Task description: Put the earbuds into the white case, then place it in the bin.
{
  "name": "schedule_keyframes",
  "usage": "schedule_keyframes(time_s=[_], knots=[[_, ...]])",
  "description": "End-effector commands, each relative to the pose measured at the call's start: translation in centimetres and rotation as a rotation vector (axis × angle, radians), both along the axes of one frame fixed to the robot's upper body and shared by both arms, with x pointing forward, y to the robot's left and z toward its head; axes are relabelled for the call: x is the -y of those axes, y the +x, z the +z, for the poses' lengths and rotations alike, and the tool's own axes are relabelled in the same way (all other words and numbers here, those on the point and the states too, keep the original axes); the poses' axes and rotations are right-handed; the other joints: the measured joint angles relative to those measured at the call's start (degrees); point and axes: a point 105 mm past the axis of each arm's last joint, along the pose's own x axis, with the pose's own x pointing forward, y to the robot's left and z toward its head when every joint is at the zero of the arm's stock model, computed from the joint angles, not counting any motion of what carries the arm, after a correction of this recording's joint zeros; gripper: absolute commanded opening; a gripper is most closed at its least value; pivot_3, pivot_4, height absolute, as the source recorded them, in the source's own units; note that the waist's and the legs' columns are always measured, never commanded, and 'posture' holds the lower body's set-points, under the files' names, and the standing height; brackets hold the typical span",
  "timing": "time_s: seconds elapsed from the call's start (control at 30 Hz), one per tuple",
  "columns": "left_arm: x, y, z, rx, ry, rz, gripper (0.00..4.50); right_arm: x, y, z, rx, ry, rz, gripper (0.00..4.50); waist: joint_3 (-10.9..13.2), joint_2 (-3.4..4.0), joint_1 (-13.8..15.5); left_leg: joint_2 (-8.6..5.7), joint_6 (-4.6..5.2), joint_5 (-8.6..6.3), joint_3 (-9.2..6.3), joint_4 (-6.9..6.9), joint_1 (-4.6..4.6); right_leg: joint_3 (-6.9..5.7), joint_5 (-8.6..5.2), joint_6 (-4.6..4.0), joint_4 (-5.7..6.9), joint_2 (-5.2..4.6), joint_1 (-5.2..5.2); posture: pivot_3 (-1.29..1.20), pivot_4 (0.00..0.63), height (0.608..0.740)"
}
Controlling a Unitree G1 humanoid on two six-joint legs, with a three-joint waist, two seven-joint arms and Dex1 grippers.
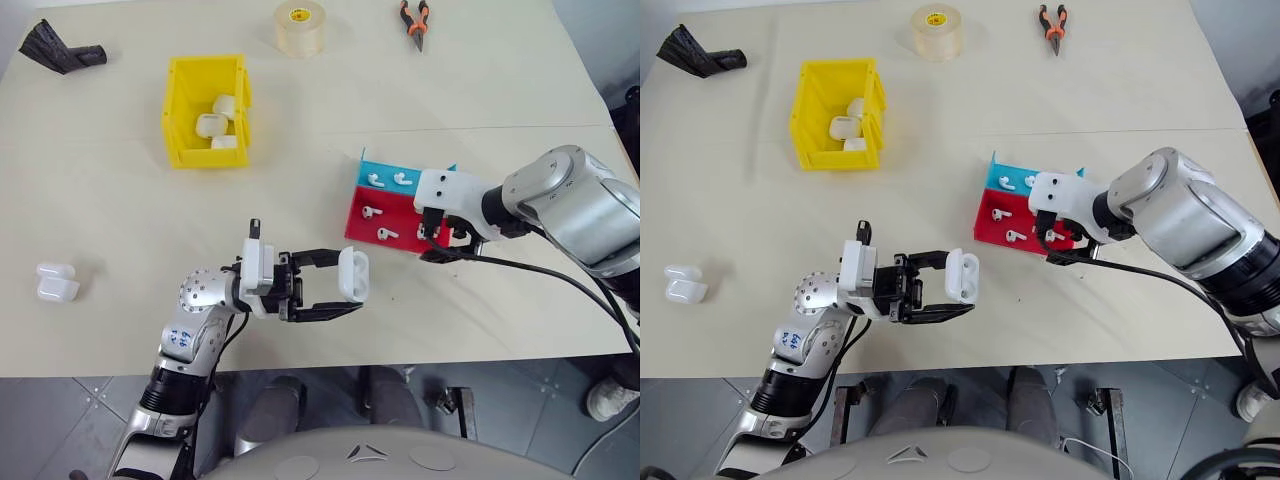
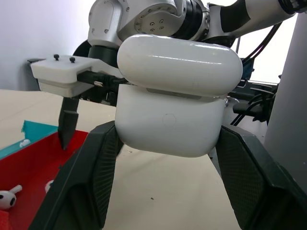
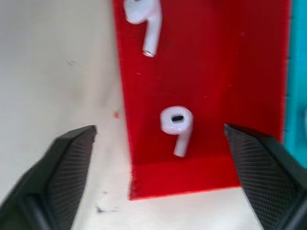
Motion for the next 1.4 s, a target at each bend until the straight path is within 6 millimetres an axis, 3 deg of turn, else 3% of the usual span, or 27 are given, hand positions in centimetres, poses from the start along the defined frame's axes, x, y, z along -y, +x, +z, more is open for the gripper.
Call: schedule_keyframes(time_s=[0.03,0.57,0.67,0.73,1.4], knots=[[-0.2,-0.6,1.0,0.03,-0.024,-0.011,2.72,-0.4,0.1,0.3,0.012,-0.001,0.031,3.31,0.0,0.0,0.0,0.0,0.0,0.0,0.0,0.0,-0.01,0.0,0.0,0.0,-0.01,0.0,0.0,0.0,0.15,0.74],[-0.5,-1.0,0.9,0.015,-0.023,0.006,2.72,-0.2,1.2,0.2,0.022,-0.055,0.095,3.31,0.0,0.0,0.0,0.0,0.0,0.0,-0.01,-0.01,-0.04,0.0,0.0,0.0,-0.02,0.0,-0.01,0.0,0.15,0.74],[-0.5,-1.0,0.9,0.013,-0.024,0.007,2.72,-0.3,1.2,0.1,0.02,-0.058,0.102,2.72,0.0,0.0,-0.1,0.0,0.0,0.0,-0.01,0.0,-0.04,0.0,0.0,0.0,-0.02,0.0,-0.02,0.0,0.15,0.74],[-0.5,-1.0,0.9,0.012,-0.024,0.008,2.72,-0.4,1.2,0.0,0.018,-0.058,0.105,2.09,0.0,0.0,-0.1,0.0,0.0,0.0,-0.01,-0.01,-0.04,0.0,0.0,0.0,-0.02,0.01,-0.02,0.0,0.15,0.74],[-0.7,-1.1,0.9,0.002,-0.03,0.01,2.72,0.2,0.4,-0.3,0.011,-0.131,0.232,2.09,0.0,0.0,0.0,0.0,0.0,0.0,-0.02,-0.02,-0.04,0.0,0.0,0.0,-0.03,0.01,-0.01,0.0,0.15,0.74]])
